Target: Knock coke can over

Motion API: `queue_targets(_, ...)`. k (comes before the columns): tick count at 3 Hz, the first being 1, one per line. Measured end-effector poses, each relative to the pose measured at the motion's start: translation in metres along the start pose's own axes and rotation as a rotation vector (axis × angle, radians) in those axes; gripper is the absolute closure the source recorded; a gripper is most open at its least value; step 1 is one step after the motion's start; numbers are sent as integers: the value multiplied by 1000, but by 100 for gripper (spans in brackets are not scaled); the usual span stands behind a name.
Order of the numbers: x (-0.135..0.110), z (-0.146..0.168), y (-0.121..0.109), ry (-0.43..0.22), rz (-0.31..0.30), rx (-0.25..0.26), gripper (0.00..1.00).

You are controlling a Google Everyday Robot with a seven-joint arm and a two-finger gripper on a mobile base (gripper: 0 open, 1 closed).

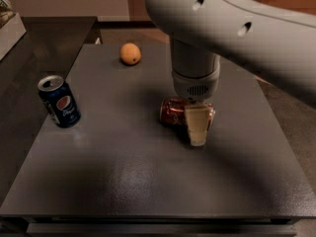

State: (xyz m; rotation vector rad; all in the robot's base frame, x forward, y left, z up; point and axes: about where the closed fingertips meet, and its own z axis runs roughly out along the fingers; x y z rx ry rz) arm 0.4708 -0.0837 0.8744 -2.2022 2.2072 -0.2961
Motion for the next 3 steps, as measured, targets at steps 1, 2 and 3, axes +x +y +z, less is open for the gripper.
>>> queue_targets(1, -3, 5, 3, 10, -13, -3, 0)
queue_targets(2, -7, 11, 9, 0, -15, -11, 0)
queue_targets(3, -7, 11, 9, 0, -15, -11, 0)
